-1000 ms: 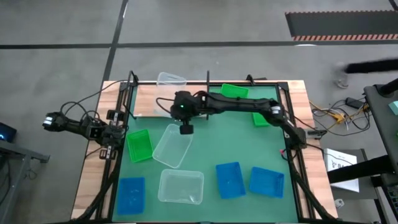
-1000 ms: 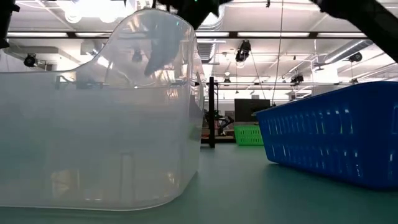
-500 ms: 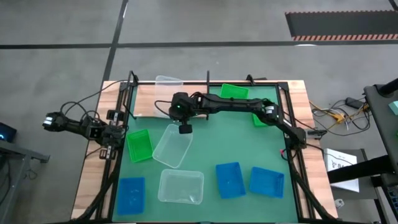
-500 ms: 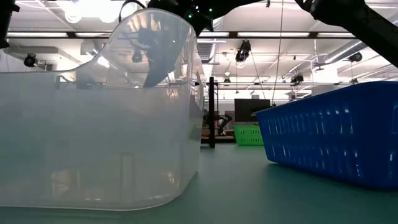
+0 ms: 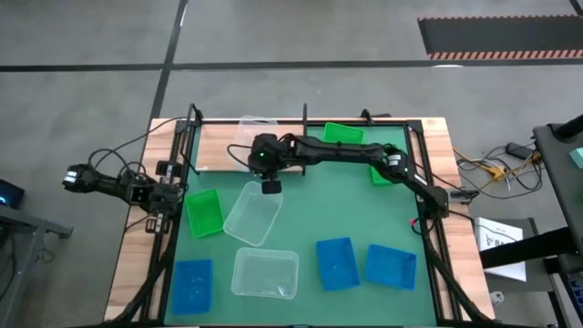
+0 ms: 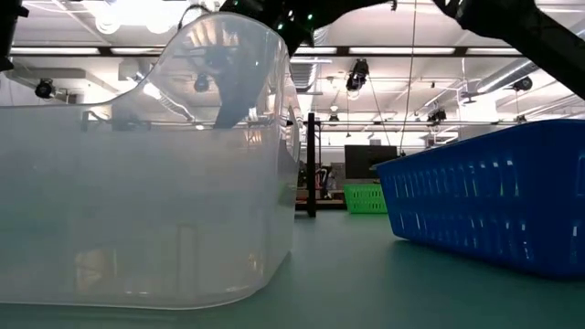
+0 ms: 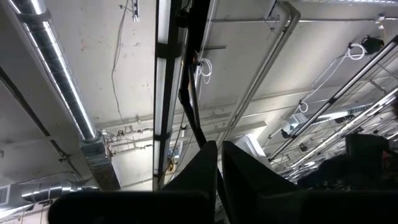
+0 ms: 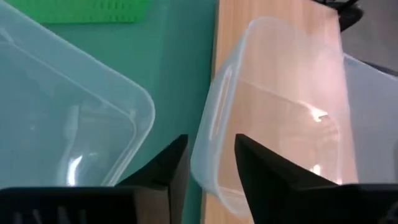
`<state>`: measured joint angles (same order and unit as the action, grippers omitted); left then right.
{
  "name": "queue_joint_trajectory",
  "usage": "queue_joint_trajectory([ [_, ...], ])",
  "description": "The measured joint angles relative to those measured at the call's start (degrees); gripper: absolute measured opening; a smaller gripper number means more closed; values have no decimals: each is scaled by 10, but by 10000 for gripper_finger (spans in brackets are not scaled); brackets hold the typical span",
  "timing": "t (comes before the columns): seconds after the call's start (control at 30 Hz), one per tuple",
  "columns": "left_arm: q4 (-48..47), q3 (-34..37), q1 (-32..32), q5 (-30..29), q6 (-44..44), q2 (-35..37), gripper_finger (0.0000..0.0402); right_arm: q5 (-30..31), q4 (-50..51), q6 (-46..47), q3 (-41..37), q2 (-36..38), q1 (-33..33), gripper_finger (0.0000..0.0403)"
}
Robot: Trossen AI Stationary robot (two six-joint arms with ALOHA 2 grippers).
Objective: Stack baskets on shelf by color
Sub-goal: Put the top right transparent bin on the shelf
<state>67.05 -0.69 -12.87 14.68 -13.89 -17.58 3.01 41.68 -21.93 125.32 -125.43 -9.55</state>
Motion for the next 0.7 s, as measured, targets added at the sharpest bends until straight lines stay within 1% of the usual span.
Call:
queue_joint_trajectory([
  [0.1, 0, 0, 0, 0, 0, 0, 8, 7, 20, 13, 2, 34, 2, 135],
  [0.2, 0, 0, 0, 0, 0, 0, 8, 62, 42, 18, 4, 58, 2, 130],
  [0.27, 0, 1, 0, 0, 0, 0, 8, 99, 74, 18, 4, 62, -1, 116],
  [0.37, 0, 1, 0, 0, 0, 0, 8, 104, 103, 19, 3, 54, -11, 82],
  [0.53, 0, 1, 0, -1, 0, 0, 8, 112, 98, 18, 3, 22, -17, 19],
  [0.7, 0, 1, 0, -1, 0, 0, 8, 132, 99, 15, 3, -14, -28, 9],
])
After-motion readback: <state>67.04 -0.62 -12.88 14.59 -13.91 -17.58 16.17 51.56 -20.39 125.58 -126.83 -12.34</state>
